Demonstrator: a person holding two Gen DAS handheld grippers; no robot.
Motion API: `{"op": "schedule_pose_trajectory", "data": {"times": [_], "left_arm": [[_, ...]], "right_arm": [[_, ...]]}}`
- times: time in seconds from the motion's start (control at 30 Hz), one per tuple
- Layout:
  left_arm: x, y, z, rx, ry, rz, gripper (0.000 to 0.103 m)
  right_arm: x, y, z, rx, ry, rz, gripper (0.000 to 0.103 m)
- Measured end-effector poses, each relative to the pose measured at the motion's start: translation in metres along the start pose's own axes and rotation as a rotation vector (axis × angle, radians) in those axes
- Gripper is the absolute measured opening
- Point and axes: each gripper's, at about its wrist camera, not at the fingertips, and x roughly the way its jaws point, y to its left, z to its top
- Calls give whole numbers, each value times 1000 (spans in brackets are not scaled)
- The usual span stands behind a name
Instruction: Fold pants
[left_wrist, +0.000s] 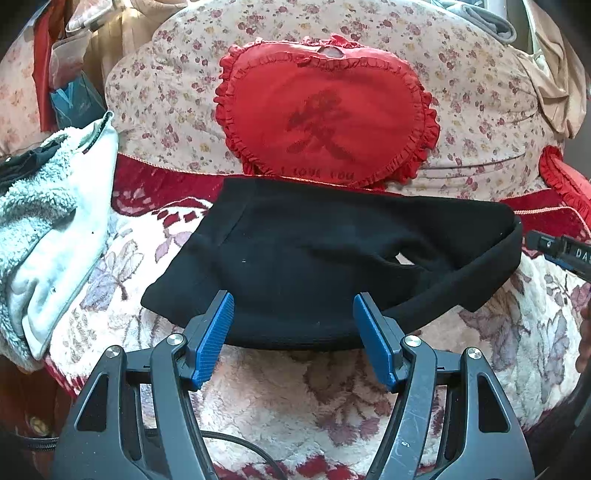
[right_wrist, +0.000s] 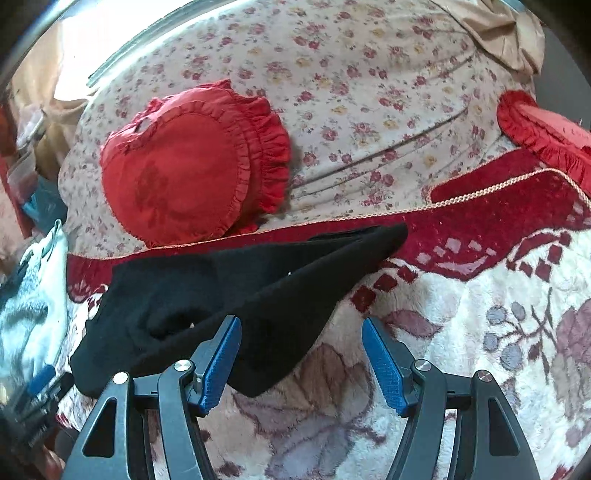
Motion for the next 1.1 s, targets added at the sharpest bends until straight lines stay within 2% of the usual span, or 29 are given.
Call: {"op": "schedule_pose_trajectory", "data": {"times": [1.1], "left_arm": [[4,4,0,-16,13,0,68]], "right_arm": [[4,39,-10,-121,29,-14,67]]}}
